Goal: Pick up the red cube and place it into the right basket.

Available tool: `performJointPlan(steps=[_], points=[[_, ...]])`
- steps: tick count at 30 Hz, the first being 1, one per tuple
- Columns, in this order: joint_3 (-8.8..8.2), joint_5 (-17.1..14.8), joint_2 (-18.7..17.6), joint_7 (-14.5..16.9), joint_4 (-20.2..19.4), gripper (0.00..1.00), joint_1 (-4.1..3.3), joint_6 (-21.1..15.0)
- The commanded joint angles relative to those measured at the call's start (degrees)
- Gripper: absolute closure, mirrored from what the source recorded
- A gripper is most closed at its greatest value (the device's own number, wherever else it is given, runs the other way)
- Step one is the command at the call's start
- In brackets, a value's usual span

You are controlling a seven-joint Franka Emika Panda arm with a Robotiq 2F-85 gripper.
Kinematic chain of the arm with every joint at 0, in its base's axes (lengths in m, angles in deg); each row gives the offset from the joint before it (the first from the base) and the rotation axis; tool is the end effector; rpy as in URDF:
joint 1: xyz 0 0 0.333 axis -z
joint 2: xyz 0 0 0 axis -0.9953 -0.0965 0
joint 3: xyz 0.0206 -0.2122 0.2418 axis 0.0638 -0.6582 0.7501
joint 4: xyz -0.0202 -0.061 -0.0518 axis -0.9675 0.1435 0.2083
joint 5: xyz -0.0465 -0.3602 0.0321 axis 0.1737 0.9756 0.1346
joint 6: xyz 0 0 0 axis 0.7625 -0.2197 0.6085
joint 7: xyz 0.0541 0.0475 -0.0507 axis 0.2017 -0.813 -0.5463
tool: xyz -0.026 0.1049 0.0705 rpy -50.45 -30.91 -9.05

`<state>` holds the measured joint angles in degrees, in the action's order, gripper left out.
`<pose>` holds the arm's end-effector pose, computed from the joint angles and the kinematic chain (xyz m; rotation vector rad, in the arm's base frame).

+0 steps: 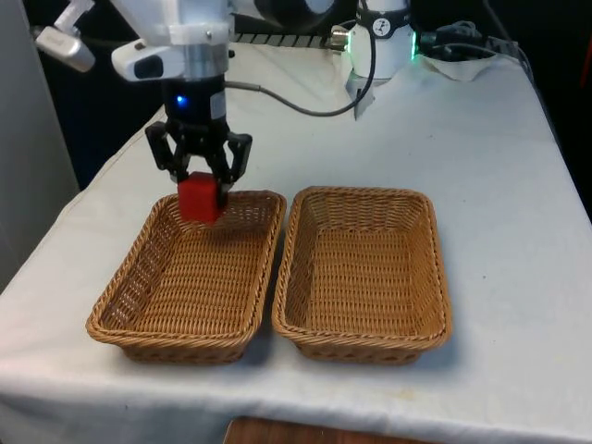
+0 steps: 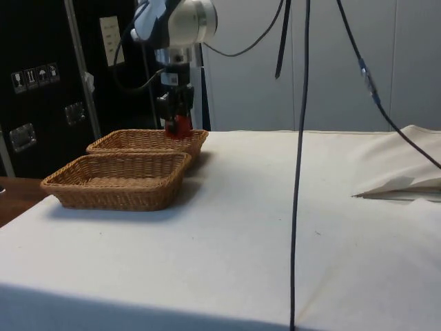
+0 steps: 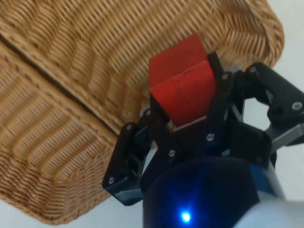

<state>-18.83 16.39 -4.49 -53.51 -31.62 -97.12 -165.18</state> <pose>0.6652 -0.1979 0.2489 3.0885 -0.2149 0.1795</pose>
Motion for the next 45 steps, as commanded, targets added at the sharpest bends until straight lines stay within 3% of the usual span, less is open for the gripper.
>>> performJointPlan(steps=[1,2,3,4,10,12,13,15,17,18,20,21,22,24,25,29,30,31,33,37,38,45], points=[[0.52,-0.5,-1.3,0.1,1.7,0.99,0.92,0.6],[0.46,-0.8,-1.8,0.2,2.2,0.99,0.97,0.6],[-0.11,-0.8,-1.4,0.2,1.3,0.99,0.29,0.0],[0.29,-1.6,-3.0,0.5,3.2,0.99,1.15,0.3],[0.0,-3.9,-5.8,1.1,5.3,0.99,1.43,0.2],[-0.46,-3.7,-5.8,0.8,4.9,0.99,0.92,0.0],[-0.11,-4.2,-6.1,1.1,5.6,0.99,1.38,0.3],[-0.17,-4.5,-6.4,1.1,5.7,0.97,1.32,0.3],[-0.17,-4.6,-6.5,1.0,5.8,0.83,1.26,0.3],[-0.17,-4.6,-6.6,1.0,5.8,0.64,1.26,0.3],[-0.17,-4.6,-6.6,1.0,5.8,0.45,1.26,0.3],[-0.46,-4.5,-6.4,0.9,5.4,0.35,0.92,0.0],[-0.17,-4.6,-6.6,1.0,5.9,0.35,1.26,0.3],[-0.17,-4.6,-6.6,1.0,5.9,0.15,1.26,0.3],[-0.17,-4.7,-6.7,1.0,5.9,0.01,1.26,0.3],[-0.17,-4.7,-6.7,1.0,6.0,0.0,1.26,0.3],[-0.46,-4.5,-6.5,0.9,5.5,0.0,0.92,0.0],[-0.17,-4.7,-6.7,1.0,6.0,0.0,1.26,0.3],[-0.17,-4.7,-6.8,1.0,6.0,0.0,1.26,0.3],[-1.2,-4.4,-4.9,0.9,5.6,0.0,0.63,1.5],[-1.09,-4.6,-5.7,0.9,6.1,0.0,0.8,1.1],[-2.29,-4.2,-1.5,0.7,3.5,0.0,-0.92,2.9]])
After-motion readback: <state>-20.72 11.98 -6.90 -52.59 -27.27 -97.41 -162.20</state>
